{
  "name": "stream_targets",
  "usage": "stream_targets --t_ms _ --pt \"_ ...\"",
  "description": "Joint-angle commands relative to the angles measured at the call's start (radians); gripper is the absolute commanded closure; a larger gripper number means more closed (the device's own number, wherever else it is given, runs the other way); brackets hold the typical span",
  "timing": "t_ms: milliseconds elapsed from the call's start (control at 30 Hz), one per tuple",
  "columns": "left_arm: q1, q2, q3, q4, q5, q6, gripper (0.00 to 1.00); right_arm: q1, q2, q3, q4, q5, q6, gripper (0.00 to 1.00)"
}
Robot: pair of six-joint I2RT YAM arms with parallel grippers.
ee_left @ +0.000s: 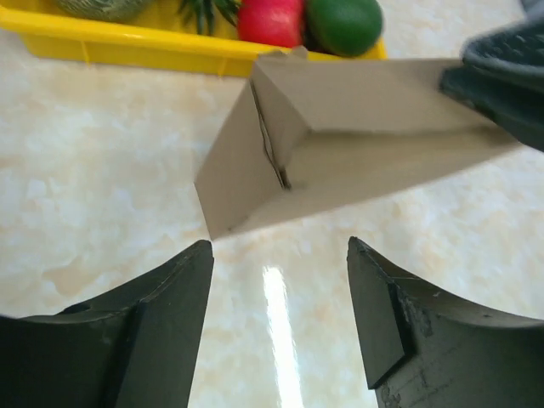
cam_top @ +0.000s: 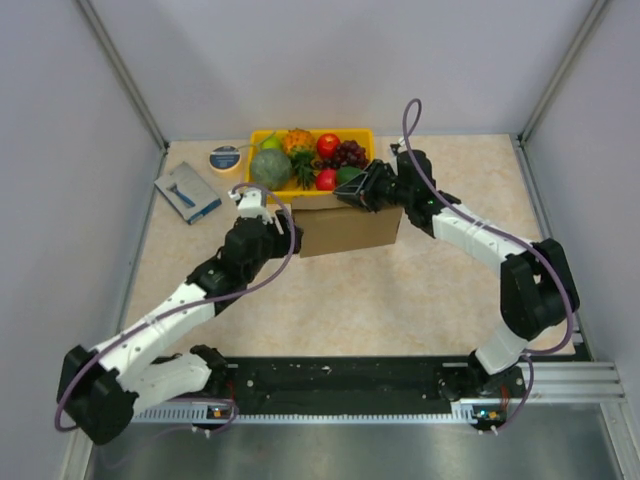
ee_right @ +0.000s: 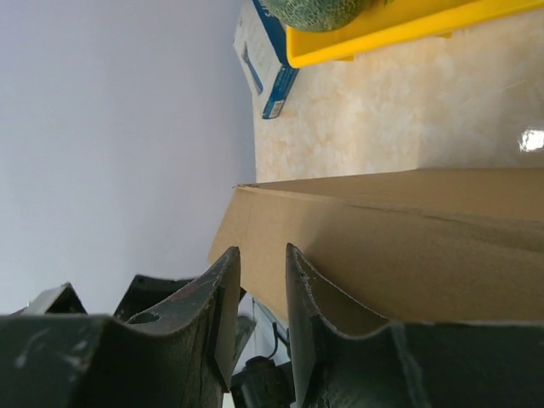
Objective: Fold the paper box
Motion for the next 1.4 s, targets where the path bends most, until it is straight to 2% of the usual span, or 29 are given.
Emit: stream_targets --t_ms 0,33,67,133,167,233,300,400,467,533,633,700,967,1067,1133,1200,1267,1300,1367 --pt "0.05 -0.191 0.041 -0.257 0.205 -0.081 0.31 -0.013 -0.034 0.005 0.024 0.006 -0.054 0.72" --pt "0.081 -0.204 0.063 -0.298 0.231 -0.135 0.3 -0.013 -0.049 0.008 0.002 0.015 -0.074 0.71" --pt "0.175 -0.195 0.083 -0.305 0.354 -0.16 0.31 -0.016 -0.059 0.012 -0.005 0.023 -0.085 0.71" --pt "0.281 -0.163 0.124 -0.276 0.511 -0.228 0.34 -0.016 -0.066 0.014 -0.016 0.037 -0.099 0.71" --pt "0.364 -0.109 0.138 -0.219 0.635 -0.25 0.36 -0.018 -0.066 0.016 -0.018 0.035 -0.104 0.7" --pt "0.415 -0.04 0.184 -0.144 0.758 -0.293 0.36 -0.018 -0.063 0.026 -0.025 0.034 -0.113 0.7" --pt "0.435 0.072 0.251 -0.076 0.878 -0.307 0.31 -0.018 -0.063 0.031 -0.025 0.031 -0.116 0.7" --pt "0.437 0.187 0.325 -0.116 0.915 -0.315 0.28 -0.018 -0.06 0.037 -0.021 0.023 -0.118 0.7" --pt "0.437 0.222 0.309 -0.095 0.908 -0.348 0.27 -0.016 -0.059 0.04 -0.019 0.021 -0.118 0.69" --pt "0.437 0.235 0.249 0.005 0.931 -0.401 0.22 -0.016 -0.062 0.042 -0.018 0.018 -0.124 0.69" --pt "0.437 0.268 0.218 0.042 0.938 -0.427 0.22 -0.018 -0.066 0.043 -0.016 0.02 -0.128 0.69" --pt "0.437 0.284 0.186 0.082 0.952 -0.441 0.27 -0.018 -0.068 0.048 -0.024 0.02 -0.137 0.68" --pt "0.435 0.331 0.117 0.129 0.926 -0.413 0.58 -0.021 -0.085 0.104 -0.108 0.001 -0.219 0.66" --pt "0.437 0.333 0.103 0.132 0.928 -0.393 0.62 -0.059 -0.098 0.202 -0.263 -0.028 -0.34 0.59" --pt "0.435 0.33 0.101 0.131 0.938 -0.381 0.61 -0.114 -0.117 0.252 -0.361 -0.045 -0.477 0.41" --pt "0.434 0.319 0.109 0.116 0.937 -0.353 0.55 -0.151 -0.157 0.308 -0.49 -0.075 -0.63 0.26" --pt "0.431 0.299 0.12 0.103 0.931 -0.327 0.5 -0.195 -0.184 0.35 -0.612 -0.06 -0.732 0.18" --pt "0.431 0.292 0.127 0.07 0.919 -0.297 0.43 -0.208 -0.209 0.358 -0.645 -0.016 -0.81 0.12" --pt "0.431 0.275 0.167 0.028 0.905 -0.26 0.38 -0.246 -0.215 0.377 -0.694 0.017 -0.866 0.09"
